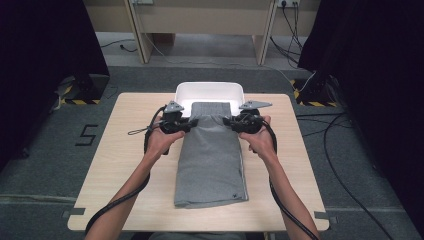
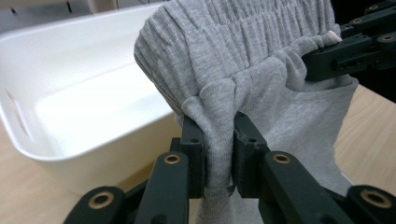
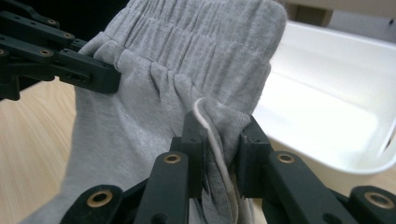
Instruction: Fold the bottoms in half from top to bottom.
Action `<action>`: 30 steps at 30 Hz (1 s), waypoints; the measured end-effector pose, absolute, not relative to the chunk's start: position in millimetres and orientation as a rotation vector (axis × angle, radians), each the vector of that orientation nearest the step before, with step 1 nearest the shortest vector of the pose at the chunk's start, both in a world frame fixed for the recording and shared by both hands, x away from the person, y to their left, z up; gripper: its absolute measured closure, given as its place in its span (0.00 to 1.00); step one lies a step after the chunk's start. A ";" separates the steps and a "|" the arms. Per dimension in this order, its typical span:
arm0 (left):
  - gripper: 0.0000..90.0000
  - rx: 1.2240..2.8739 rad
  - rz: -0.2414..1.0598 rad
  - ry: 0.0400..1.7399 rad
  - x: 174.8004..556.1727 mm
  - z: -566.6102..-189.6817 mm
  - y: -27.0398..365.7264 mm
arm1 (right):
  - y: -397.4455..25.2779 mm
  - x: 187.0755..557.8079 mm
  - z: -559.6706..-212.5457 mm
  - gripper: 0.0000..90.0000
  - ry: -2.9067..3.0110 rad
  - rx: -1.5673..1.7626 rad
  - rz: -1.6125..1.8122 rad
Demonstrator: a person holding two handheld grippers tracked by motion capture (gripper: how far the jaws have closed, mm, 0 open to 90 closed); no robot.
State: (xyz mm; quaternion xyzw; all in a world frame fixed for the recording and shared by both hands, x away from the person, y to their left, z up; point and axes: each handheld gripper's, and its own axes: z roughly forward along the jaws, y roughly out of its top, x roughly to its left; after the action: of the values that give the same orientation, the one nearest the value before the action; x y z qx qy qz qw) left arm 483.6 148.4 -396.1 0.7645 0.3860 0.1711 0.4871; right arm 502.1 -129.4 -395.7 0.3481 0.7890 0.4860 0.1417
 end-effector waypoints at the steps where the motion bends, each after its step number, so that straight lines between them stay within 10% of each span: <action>1: 0.85 1.858 0.425 0.925 479.8 -394.4 148.8 | -129.0 499.4 -392.7 0.85 2.268 0.987 1.409; 30: 0.76 1.941 0.366 0.808 383.0 -465.2 158.8 | -131.3 385.7 -448.4 0.85 2.344 0.773 1.395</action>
State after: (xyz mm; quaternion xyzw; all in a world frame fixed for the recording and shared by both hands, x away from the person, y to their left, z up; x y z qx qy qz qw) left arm 383.0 158.8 -465.2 0.7965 0.3315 0.1502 0.4828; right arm 385.7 -131.3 -448.4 0.2693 0.8172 0.4862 0.1527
